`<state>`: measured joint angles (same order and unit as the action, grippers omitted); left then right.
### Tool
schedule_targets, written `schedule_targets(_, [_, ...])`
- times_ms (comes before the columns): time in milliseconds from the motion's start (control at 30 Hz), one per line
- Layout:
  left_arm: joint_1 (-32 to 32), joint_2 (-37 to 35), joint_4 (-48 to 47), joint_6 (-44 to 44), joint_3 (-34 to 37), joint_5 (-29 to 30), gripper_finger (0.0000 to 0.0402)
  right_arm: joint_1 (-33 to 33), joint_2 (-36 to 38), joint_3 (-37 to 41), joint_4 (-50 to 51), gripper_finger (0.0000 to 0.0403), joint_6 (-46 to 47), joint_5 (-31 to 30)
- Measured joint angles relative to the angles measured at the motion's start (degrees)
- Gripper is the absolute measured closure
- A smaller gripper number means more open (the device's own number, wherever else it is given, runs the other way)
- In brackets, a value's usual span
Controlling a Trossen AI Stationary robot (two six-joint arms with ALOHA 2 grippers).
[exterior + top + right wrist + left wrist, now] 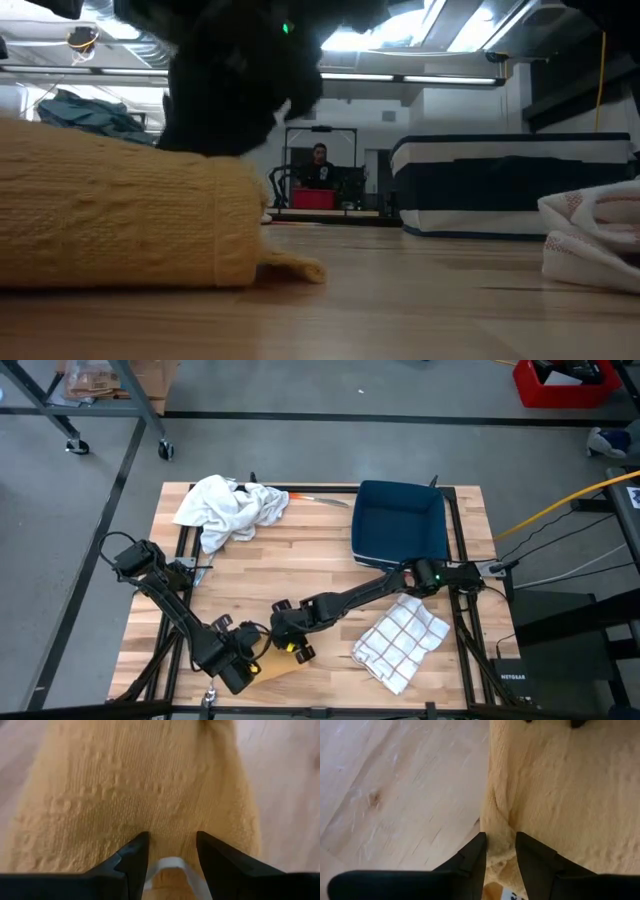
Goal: Fold towel
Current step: Fold the yellow towel
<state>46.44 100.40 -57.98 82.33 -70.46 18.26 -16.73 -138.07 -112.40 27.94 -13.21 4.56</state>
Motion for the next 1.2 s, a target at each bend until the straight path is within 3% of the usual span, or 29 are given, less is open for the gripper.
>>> schedule_targets(533, [-0.1, 0.0, -2.1, 3.6, 4.4, 0.0, 0.0314, -0.1, -1.2, -1.4, 4.9, 0.0233, 1.3, -3.5])
schedule_targets(733, [0.0, 0.0, -8.7, 7.4, 0.8, 0.0, 0.0314, -0.1, -1.3, -7.9, 12.4, 0.0233, 1.2, -4.5])
schedule_targets(967, [-0.8, 0.0, -13.7, 5.6, -6.3, 0.6, 0.0314, -0.1, -1.3, -15.3, 17.9, 0.0233, 1.3, -4.3])
schedule_targets(1200, [-0.6, 0.0, -4.1, 6.2, -9.8, 0.6, 0.0314, -0.2, -1.3, -19.6, 23.4, 0.0233, 7.0, 4.1])
